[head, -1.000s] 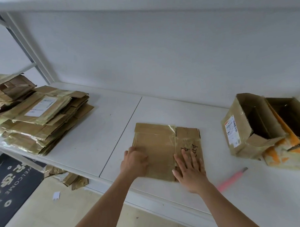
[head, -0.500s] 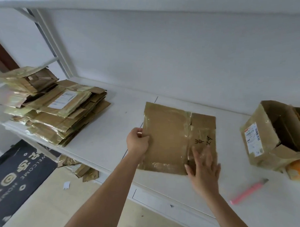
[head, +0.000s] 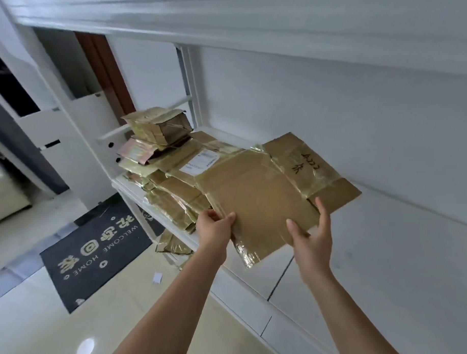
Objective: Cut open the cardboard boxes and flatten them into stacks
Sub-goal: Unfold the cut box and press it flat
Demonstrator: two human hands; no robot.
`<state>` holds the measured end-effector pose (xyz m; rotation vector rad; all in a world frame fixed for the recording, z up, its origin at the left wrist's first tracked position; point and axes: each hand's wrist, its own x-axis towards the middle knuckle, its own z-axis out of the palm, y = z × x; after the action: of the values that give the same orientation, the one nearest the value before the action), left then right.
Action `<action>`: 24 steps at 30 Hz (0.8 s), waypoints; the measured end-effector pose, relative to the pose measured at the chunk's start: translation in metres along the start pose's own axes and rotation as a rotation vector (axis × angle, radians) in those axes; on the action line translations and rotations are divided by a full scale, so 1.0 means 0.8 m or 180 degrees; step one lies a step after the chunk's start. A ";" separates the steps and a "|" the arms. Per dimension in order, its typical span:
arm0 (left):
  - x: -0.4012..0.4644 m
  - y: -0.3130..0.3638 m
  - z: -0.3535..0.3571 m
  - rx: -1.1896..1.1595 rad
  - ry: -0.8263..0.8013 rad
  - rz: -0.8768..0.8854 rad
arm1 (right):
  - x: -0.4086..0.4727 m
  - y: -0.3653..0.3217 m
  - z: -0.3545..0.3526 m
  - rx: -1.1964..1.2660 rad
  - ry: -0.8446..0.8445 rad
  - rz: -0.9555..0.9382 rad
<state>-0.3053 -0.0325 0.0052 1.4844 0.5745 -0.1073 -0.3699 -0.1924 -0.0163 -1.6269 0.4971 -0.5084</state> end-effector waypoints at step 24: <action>0.284 0.062 -0.119 0.4973 -0.1450 0.2130 | 0.131 0.035 0.296 -0.2914 -0.0807 -0.0780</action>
<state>-0.1171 0.1264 -0.0444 2.9398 -0.6167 -0.4106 -0.1466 -0.0673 -0.0644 -2.6129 0.3513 -0.2408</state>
